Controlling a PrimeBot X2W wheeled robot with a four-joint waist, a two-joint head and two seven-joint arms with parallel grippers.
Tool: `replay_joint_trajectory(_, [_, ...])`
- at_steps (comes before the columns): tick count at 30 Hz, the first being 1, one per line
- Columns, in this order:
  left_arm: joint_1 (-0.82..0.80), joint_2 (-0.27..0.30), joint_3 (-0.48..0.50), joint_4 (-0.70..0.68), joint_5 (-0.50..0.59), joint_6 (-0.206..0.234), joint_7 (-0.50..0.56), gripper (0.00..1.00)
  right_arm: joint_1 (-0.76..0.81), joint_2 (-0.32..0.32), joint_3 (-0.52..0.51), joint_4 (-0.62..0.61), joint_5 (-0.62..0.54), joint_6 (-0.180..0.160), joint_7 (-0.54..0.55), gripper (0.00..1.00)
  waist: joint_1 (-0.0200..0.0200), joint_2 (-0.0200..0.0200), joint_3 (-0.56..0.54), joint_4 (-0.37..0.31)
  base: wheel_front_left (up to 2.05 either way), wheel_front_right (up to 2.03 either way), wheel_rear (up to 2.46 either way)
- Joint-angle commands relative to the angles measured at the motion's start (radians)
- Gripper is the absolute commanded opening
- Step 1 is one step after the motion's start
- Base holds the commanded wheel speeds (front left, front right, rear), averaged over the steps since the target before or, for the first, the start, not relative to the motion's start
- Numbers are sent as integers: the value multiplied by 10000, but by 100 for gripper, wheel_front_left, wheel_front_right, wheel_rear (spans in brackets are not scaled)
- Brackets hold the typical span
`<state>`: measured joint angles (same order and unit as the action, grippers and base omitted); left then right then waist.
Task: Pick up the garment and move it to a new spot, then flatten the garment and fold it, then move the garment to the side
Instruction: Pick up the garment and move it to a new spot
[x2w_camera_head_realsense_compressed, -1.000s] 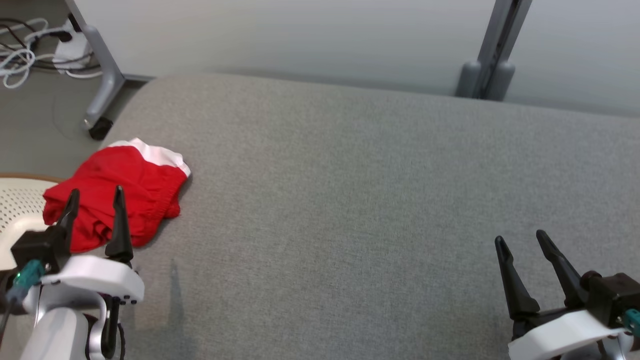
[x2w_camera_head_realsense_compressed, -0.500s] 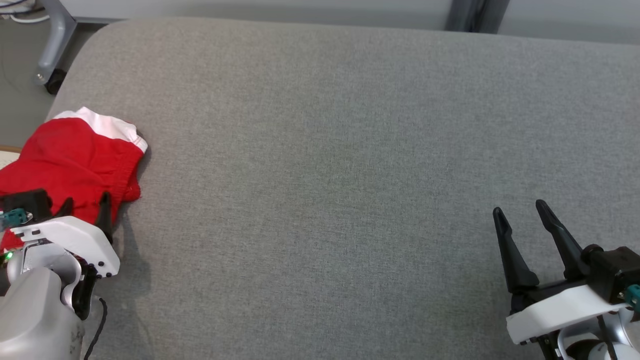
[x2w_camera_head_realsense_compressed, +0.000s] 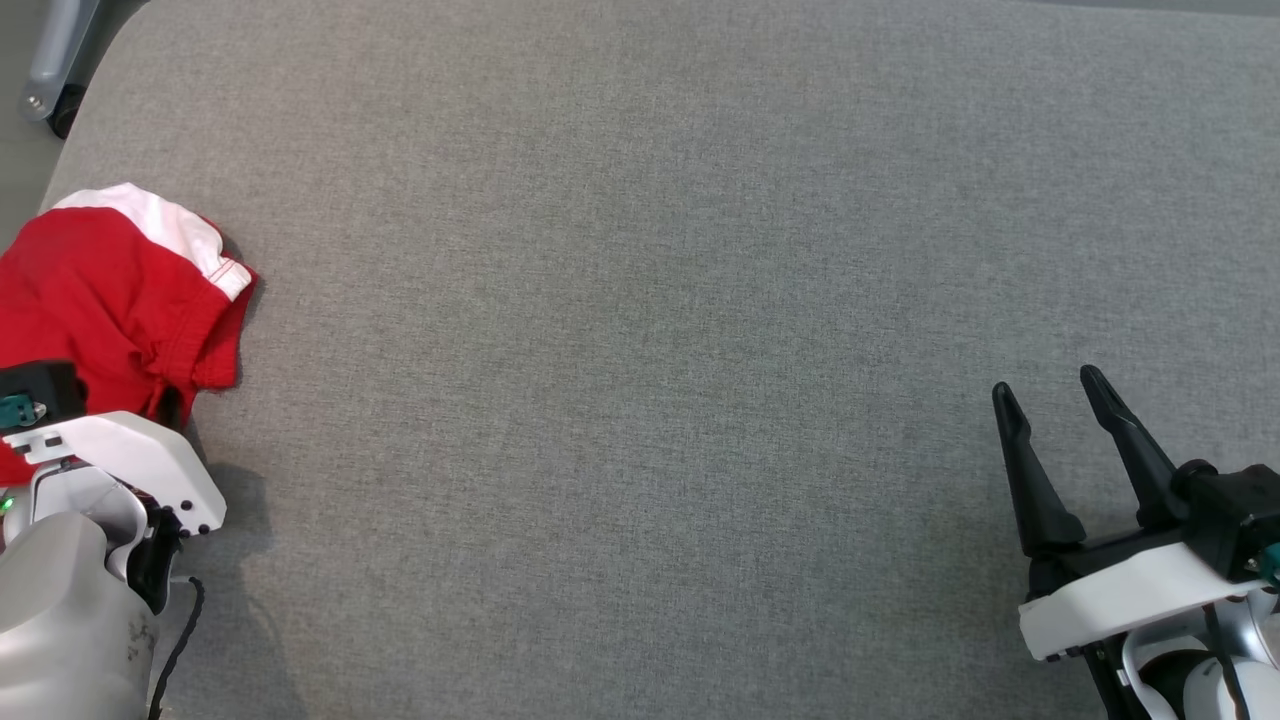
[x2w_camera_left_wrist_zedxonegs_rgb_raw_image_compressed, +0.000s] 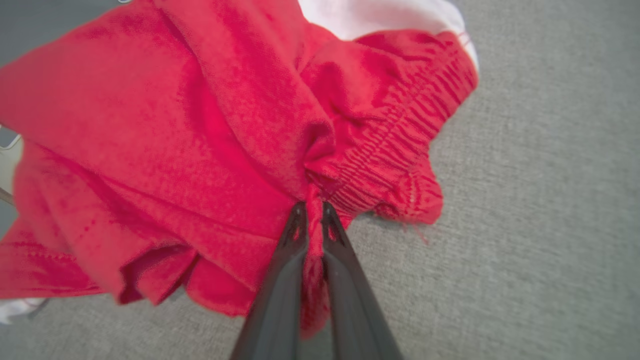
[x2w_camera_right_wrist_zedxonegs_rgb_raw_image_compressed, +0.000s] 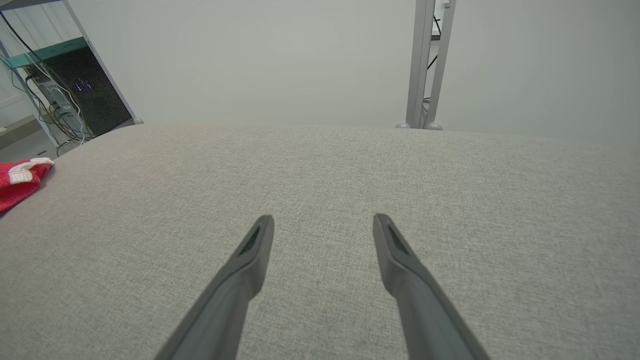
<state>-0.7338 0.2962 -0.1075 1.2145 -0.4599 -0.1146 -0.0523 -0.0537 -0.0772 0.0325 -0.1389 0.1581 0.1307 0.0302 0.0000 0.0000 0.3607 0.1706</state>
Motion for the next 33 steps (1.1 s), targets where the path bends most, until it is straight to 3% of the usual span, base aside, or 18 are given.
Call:
replay_joint_trajectory(1, [-114, 5, 18, 126, -19, 20, -197, 0, -142, -56, -69, 32, -52, 1, -51, 100, 0, 0, -8, 23, 0, 0, 0])
replay_joint_trajectory(9, [147, 111, 229, 171, -253, -35, -1800, 0, -30, 42, -85, 308, 31, 1, -263, 100, 0, 0, -590, 41, 0, 0, 0])
replay_joint_trajectory(13, [498, 49, 421, -364, -268, 72, -2117, 0, 222, 110, -222, 459, 80, 1, -411, 100, 0, 0, -1066, 133, 0, 0, 0])
replay_joint_trajectory(24, [3660, -384, 1489, -5361, 937, 1099, -2133, 0, 814, 234, -253, 948, 301, 1, -718, 100, 0, 0, -2533, 107, 0, 0, 0])
replay_joint_trajectory(33, [6658, -766, 1430, -8508, 1807, 1672, -2105, 0, 1477, 241, -181, 1216, 619, 1, -793, 100, 0, 0, -3610, -144, 0, 0, 0])
